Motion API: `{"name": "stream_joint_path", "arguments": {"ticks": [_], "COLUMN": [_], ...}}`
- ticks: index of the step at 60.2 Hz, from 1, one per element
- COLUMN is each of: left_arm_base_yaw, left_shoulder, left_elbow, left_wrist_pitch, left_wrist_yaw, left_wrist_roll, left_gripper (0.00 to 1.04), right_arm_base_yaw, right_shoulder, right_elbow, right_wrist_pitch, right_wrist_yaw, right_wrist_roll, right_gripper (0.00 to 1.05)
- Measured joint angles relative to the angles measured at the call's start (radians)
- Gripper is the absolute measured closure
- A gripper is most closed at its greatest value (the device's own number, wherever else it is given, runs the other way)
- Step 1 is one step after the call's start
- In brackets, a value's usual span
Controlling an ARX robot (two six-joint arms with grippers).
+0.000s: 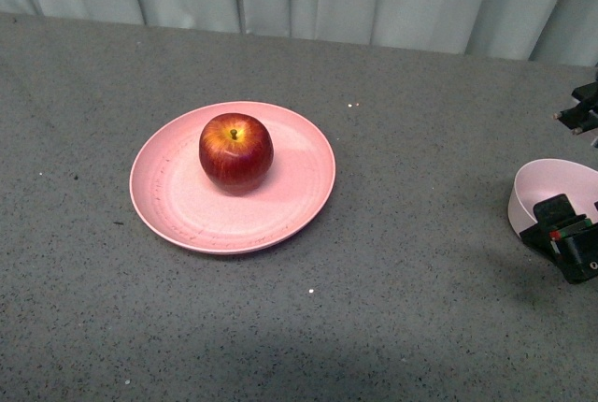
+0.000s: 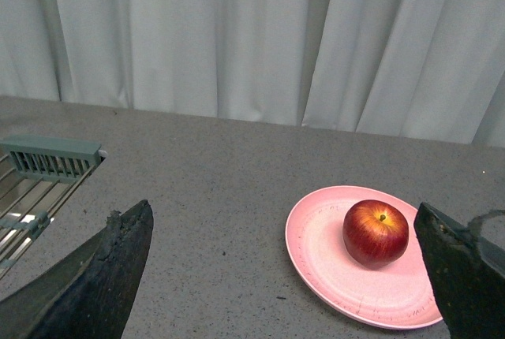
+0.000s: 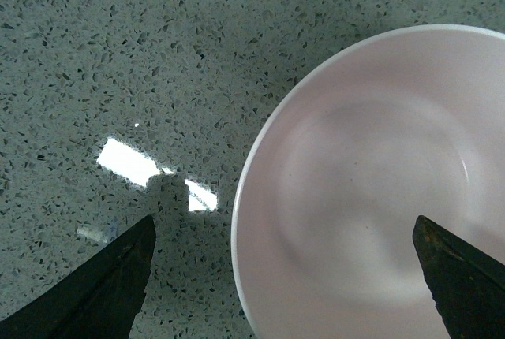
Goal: Move apple from plate to bowl
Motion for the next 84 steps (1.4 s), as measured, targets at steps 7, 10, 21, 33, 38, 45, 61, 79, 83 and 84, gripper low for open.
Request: {"name": "stream_joint_path", "arguments": {"ticks": [7,10,21,33,38,45,61,79,83,84], "left_arm_base_yaw": [0.0,0.0,0.0,0.0,0.0,0.0,0.0,0.0,0.0,0.0], "left_shoulder": [0.0,0.0,0.0,0.0,0.0,0.0,0.0,0.0,0.0,0.0], "left_elbow": [0.0,0.0,0.0,0.0,0.0,0.0,0.0,0.0,0.0,0.0], "left_wrist_pitch": [0.0,0.0,0.0,0.0,0.0,0.0,0.0,0.0,0.0,0.0], "left_wrist_yaw": [0.0,0.0,0.0,0.0,0.0,0.0,0.0,0.0,0.0,0.0], "left_wrist_roll": [0.0,0.0,0.0,0.0,0.0,0.0,0.0,0.0,0.0,0.0], "left_gripper": [0.07,0.07,0.07,0.07,0.07,0.07,0.07,0.07,0.07,0.07], "right_arm_base_yaw": [0.004,0.005,0.014,0.02,0.021,0.022,0.031,0.133,0.18,0.185], "right_shoulder": [0.042,0.054,0.076,0.079,0.079,0.079,0.018,-0.072,-0.046,-0.043], "right_elbow": [0.04,0.051,0.077,0.087,0.087,0.087,0.076,0.103,0.126,0.128], "right_wrist_pitch": [-0.018,-0.026,-0.028,-0.028,-0.028,-0.03,-0.046,-0.07,-0.077,-0.077], "right_wrist_yaw": [0.008,0.018,0.032,0.041,0.045,0.061,0.029,-0.114,-0.137,-0.139], "right_wrist_roll": [-0.005,-0.006,-0.014,-0.014,-0.014,-0.015,-0.024,0.006,0.022,0.023], "right_gripper": [0.1,0.17,0.45,0.73,0.86,1.01,1.04,1.04,1.04,1.04]}}
